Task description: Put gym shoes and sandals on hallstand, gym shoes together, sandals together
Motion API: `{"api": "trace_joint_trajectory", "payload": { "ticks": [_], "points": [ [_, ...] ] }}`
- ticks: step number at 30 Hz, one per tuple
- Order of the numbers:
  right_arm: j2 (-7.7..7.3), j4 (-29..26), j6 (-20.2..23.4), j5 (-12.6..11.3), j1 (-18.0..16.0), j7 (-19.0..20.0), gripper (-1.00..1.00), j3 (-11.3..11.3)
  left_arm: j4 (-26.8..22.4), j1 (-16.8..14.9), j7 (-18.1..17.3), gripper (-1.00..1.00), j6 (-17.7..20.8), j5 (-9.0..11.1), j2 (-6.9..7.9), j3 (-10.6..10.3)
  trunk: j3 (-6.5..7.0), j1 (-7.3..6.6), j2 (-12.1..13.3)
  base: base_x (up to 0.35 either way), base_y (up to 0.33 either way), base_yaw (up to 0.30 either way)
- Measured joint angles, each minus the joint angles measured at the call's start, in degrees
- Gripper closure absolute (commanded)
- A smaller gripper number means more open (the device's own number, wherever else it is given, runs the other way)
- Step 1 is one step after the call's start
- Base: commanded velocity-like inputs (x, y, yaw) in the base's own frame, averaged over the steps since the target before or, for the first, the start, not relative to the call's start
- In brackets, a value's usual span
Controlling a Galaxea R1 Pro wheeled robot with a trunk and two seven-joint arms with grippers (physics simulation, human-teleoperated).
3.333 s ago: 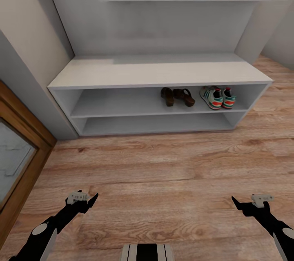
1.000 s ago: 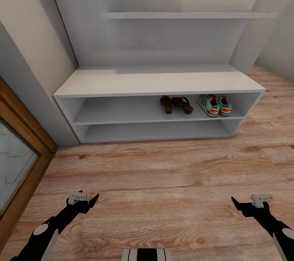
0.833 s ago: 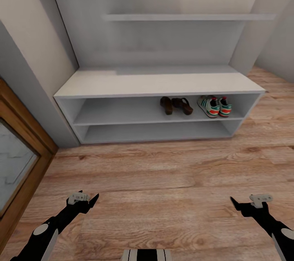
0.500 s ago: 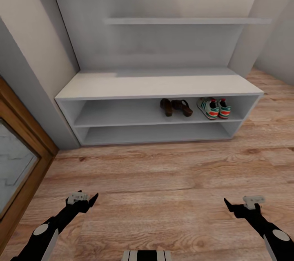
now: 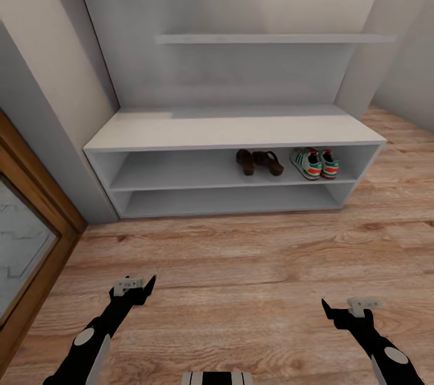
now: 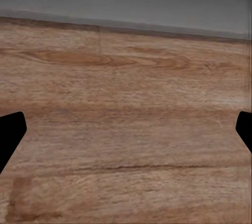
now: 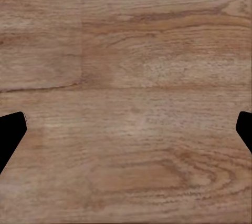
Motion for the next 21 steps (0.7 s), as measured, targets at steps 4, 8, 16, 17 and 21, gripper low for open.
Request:
{"api": "trace_joint_trajectory", "payload": {
  "ticks": [4, 8, 16, 17, 21],
  "points": [
    [0.97, 0.2, -0.2, 0.0, 0.4, -1.2, -1.00, 0.0, -0.4, 0.0, 2.3, -1.00, -0.1, 0.0, -2.35, -0.3, 0.25, 0.00, 0.0, 0.000, 0.000, 0.000],
    [1.85, 0.3, -0.4, -0.1, 1.0, -1.8, -1.00, 0.0, -0.6, 0.0, 4.8, -1.00, -0.1, 0.0, -3.91, -0.7, 0.38, 0.00, 0.0, 0.000, 0.000, 0.000],
    [3.31, 0.3, -0.5, -0.5, 2.4, -2.3, -1.00, 0.0, 1.0, 0.0, 7.7, -1.00, 0.0, 0.2, -5.73, -1.3, 0.47, 0.00, 0.0, 0.000, 0.000, 0.000],
    [3.32, 0.3, -0.5, -0.5, 2.4, -2.3, -1.00, 0.0, 1.0, 0.0, 7.7, -1.00, 0.0, 0.2, -5.74, -1.3, 0.47, 0.00, 0.0, 0.000, 0.000, 0.000],
    [3.56, 0.3, -0.5, -0.6, 2.6, -2.4, -1.00, -0.1, 2.7, -0.3, 7.8, -1.00, 0.2, 0.3, -6.53, -1.4, 0.49, 0.00, 0.0, 0.000, 0.000, 0.000]
  ]
}}
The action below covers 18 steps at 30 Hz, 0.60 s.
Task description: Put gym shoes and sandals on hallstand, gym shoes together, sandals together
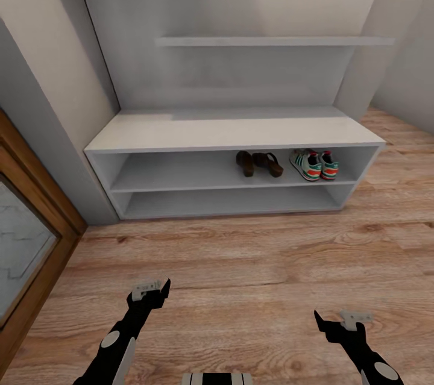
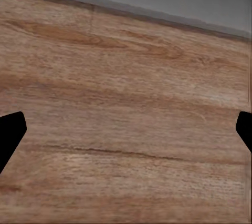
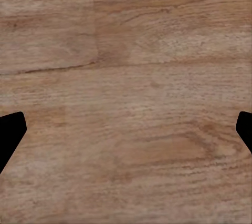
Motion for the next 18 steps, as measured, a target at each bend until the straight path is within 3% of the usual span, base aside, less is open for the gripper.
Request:
{"api": "trace_joint_trajectory", "payload": {
  "ticks": [13, 18],
  "points": [
    [0.16, 0.0, 0.0, -0.1, 0.2, 0.0, -1.00, 0.0, 2.1, -0.5, -0.9, -1.00, 0.2, 0.8, -3.79, -0.8, 0.01, 0.00, 0.0, 0.000, 0.000, 0.000],
    [0.16, -0.1, 0.0, -0.1, 0.2, 0.0, -1.00, 0.0, 4.3, -0.5, -1.2, -1.00, 0.2, 2.0, -4.16, -0.7, 0.01, 0.00, 0.0, 0.000, 0.000, 0.000]
  ]
}}
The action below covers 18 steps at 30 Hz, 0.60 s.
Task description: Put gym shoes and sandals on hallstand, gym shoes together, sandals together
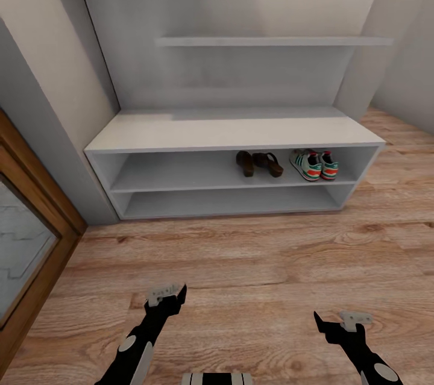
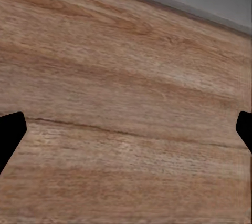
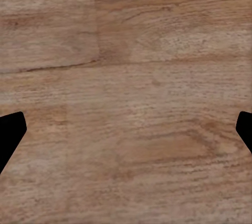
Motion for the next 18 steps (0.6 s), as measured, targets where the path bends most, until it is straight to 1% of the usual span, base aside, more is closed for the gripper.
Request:
{"api": "trace_joint_trajectory", "payload": {
  "ticks": [1, 2, 4, 6, 7, 9, 11, 12, 14, 17, 18],
  "points": [
    [0.00, 0.0, 0.0, 0.0, 0.0, 0.0, -1.00, 0.0, 0.0, 0.0, 0.0, -1.00, 0.0, 0.0, 0.00, 0.0, 0.00, 0.00, 0.0, 0.000, 0.000, 0.000],
    [0.00, 0.0, 0.0, 0.0, 0.0, 0.0, -1.00, 0.0, 1.1, 0.0, -0.1, -1.00, 0.0, 0.6, 0.00, 0.0, 0.00, 0.00, 0.0, 0.000, 0.000, 0.000],
    [0.00, 0.0, 0.0, 0.0, 0.1, 0.0, -1.00, 0.0, 3.0, 0.0, -0.1, -1.00, 0.0, 2.5, 0.00, 0.0, 0.00, 0.00, 0.0, 0.000, 0.000, 0.000],
    [0.00, 0.0, 0.0, 0.0, 0.1, 0.0, -1.00, 0.0, 4.3, 0.0, -0.2, -1.00, 0.0, 5.5, 0.00, 0.1, 0.00, 0.00, 0.0, 0.000, 0.000, 0.000],
    [0.00, 0.0, 0.0, 0.0, 0.1, 0.0, -1.00, 0.0, 4.3, 0.0, -0.2, -1.00, 0.0, 5.5, 0.00, 0.1, 0.00, 0.00, 0.0, 0.000, 0.000, 0.000],
    [0.00, 0.0, 0.0, 0.0, 0.1, 0.0, -1.00, 0.0, 5.1, 0.0, -0.2, -1.00, 0.0, 9.7, 0.00, 0.2, 0.00, 0.00, 0.0, 0.000, 0.000, 0.000],
    [0.01, 0.0, 0.0, 0.0, 0.1, 0.1, -1.00, 0.0, 5.6, 0.0, -0.2, -1.00, 0.0, 15.0, 0.00, 0.3, 0.00, 0.00, 0.0, 0.000, 0.000, 0.000],
    [0.01, 0.0, 0.0, 0.0, 0.1, 0.1, -1.00, 0.0, 5.6, 0.0, -0.2, -1.00, 0.0, 15.1, 0.00, 0.3, 0.00, 0.00, 0.0, 0.000, 0.000, 0.000],
    [0.01, 0.0, 0.0, 0.0, 0.1, 0.1, -1.00, 0.0, 6.2, 0.0, -0.2, -1.00, 0.0, 20.7, 0.00, 0.4, 0.00, 0.00, 0.0, 0.000, 0.000, 0.000],
    [0.01, 0.0, 0.0, 0.0, 0.1, 0.1, -1.00, 0.0, 7.3, 0.1, -0.2, -1.00, 0.0, 29.7, 0.00, 0.6, 0.00, 0.00, 0.0, 0.000, 0.000, 0.000],
    [0.01, 0.0, 0.0, 0.0, 0.1, 0.1, -1.00, 0.0, 7.3, 0.1, -0.2, -1.00, 0.0, 29.9, 0.00, 0.6, 0.00, 0.00, 0.0, 0.000, 0.000, 0.000]
  ]
}}
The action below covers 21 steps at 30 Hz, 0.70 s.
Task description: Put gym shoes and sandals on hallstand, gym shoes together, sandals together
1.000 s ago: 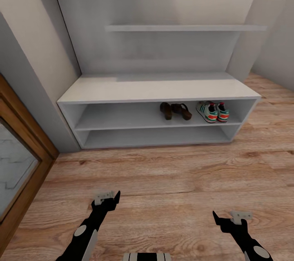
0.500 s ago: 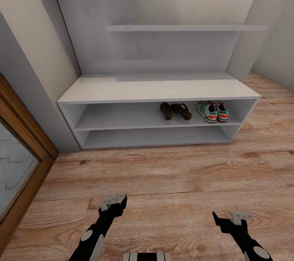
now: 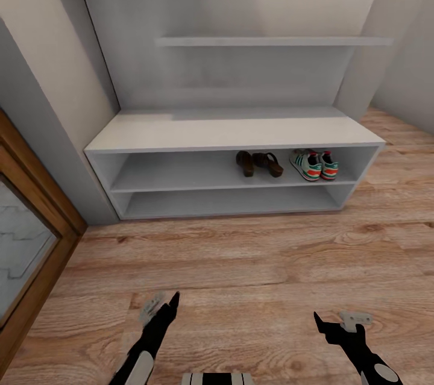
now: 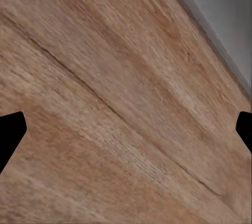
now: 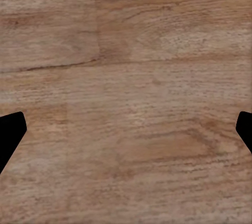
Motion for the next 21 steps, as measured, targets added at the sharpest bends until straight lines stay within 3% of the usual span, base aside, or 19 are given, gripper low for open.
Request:
{"api": "trace_joint_trajectory", "payload": {
  "ticks": [4, 5, 7, 8, 12, 14, 16, 18, 21],
  "points": [
    [0.00, 0.0, 0.0, 0.0, 0.0, 0.1, -1.00, 0.0, 2.7, 0.3, 0.0, -1.00, 0.1, 12.0, 0.17, 0.7, 0.00, 0.00, 0.0, 0.000, 0.000, 0.000],
    [0.00, 0.0, 0.0, 0.0, 0.0, 0.1, -1.00, 0.0, 2.7, 0.3, 0.0, -1.00, 0.1, 12.1, 0.17, 0.7, 0.00, 0.00, 0.0, 0.000, 0.000, 0.000],
    [0.00, 0.0, 0.0, 0.0, 0.0, 0.1, -1.00, 0.0, 4.0, 0.4, -0.1, -1.00, 0.1, 17.8, 0.51, 0.9, 0.00, 0.00, 0.0, 0.000, 0.000, 0.000],
    [0.00, 0.0, 0.0, 0.0, 0.0, 0.1, -1.00, 0.0, 5.4, 0.4, -0.1, -1.00, 0.1, 23.0, 0.39, 0.9, 0.00, 0.00, 0.0, 0.000, 0.000, 0.000],
    [0.00, 0.0, 0.0, 0.0, 0.0, 0.1, -1.00, 0.0, 8.7, 0.5, -0.1, -1.00, 0.1, 31.5, 0.00, 1.0, 0.00, 0.00, 0.0, 0.000, 0.000, 0.000],
    [0.00, 0.0, 0.0, 0.0, 0.0, 0.2, -1.00, 0.0, 9.4, 0.4, -0.2, -1.00, 0.1, 34.2, 0.00, 0.9, 0.00, 0.00, 0.0, 0.000, 0.000, 0.000],
    [0.00, -0.1, 0.0, 0.0, 0.0, 0.2, -1.00, 0.0, 9.7, 0.3, -0.1, -1.00, 0.1, 35.7, 0.00, 0.6, 0.00, 0.00, 0.0, 0.000, 0.000, 0.000],
    [0.00, 0.0, -0.1, 0.0, 0.0, 0.2, -1.00, 0.0, 9.5, 0.1, 0.0, -1.00, 0.0, 35.9, 0.00, 0.2, 0.00, 0.00, 0.0, 0.000, 0.000, 0.000],
    [0.00, -0.1, 0.0, 0.0, 0.0, 0.2, -1.00, 0.0, 9.1, -0.1, 0.1, -1.00, -0.1, 34.6, 0.00, -0.2, 0.00, 0.00, 0.0, 0.000, 0.000, 0.000]
  ]
}}
